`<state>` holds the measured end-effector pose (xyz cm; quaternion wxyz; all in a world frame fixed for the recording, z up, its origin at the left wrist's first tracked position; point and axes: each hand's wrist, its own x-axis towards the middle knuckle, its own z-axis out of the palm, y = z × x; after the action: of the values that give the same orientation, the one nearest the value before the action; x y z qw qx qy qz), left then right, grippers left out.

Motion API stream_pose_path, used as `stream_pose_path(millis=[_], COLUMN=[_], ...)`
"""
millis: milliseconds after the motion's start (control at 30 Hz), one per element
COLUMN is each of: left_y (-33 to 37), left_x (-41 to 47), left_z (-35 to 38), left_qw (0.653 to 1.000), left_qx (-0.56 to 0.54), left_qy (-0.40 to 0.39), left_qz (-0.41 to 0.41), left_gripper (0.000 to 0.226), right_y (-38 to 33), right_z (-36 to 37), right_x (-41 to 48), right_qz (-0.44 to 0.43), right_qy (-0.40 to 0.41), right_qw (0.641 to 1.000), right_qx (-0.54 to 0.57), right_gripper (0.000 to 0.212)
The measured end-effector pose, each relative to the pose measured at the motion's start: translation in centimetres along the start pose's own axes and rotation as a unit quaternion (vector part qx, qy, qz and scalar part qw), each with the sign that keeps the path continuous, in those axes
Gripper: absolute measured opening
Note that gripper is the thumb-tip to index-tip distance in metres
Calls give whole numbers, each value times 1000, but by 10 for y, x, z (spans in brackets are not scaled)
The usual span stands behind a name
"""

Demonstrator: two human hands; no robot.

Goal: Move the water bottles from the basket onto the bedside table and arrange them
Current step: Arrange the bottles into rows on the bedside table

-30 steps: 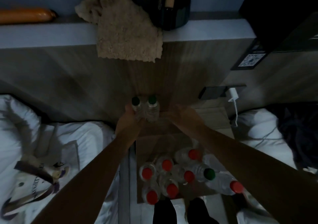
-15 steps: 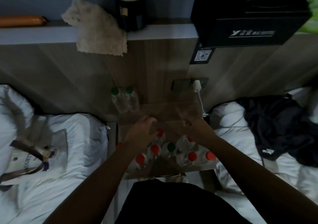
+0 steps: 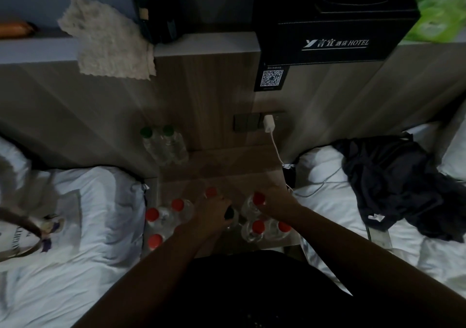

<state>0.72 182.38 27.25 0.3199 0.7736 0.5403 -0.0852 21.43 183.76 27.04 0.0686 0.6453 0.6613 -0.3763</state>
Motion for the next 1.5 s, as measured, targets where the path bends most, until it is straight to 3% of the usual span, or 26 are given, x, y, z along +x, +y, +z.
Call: stream_pose_path(millis=[100, 400, 600, 733, 933, 1067, 1167, 1333, 1500], left_y=[6, 14, 25, 13, -2, -22, -40, -72, -95], left_x=[4, 12, 30, 45, 59, 66, 70, 78, 90], left_z=[2, 0, -24, -55, -112, -131, -133, -131, -125], left_qw=[999, 998, 998, 996, 994, 995, 996, 997, 995], left_qx=[-18, 33, -34, -78, -49, -16, -16, -7, 16], left_qy=[-20, -41, 2, 35, 98, 101, 89, 67, 85], left_qz=[-21, -39, -60, -11, 14, -1, -1, -28, -56], left_gripper=[26, 23, 35, 19, 32, 38, 34, 32, 36], right_y=[3, 0, 13, 1, -28, -52, -74, -105, -123], right_z=[1, 4, -20, -49, -88, -96, -96, -90, -74], right_x=[5, 4, 9, 16, 41, 66, 82, 113, 134], right_qz=[4, -52, 15, -24, -43, -37, -51, -12, -12], right_qy=[-6, 19, 34, 80, 105, 113, 142, 35, 84], right_qw=[1000, 997, 999, 997, 993, 993, 988, 999, 996], right_qx=[-17, -58, 8, -5, 7, -18, -37, 8, -7], right_gripper=[32, 28, 37, 26, 21, 31, 18, 13, 28])
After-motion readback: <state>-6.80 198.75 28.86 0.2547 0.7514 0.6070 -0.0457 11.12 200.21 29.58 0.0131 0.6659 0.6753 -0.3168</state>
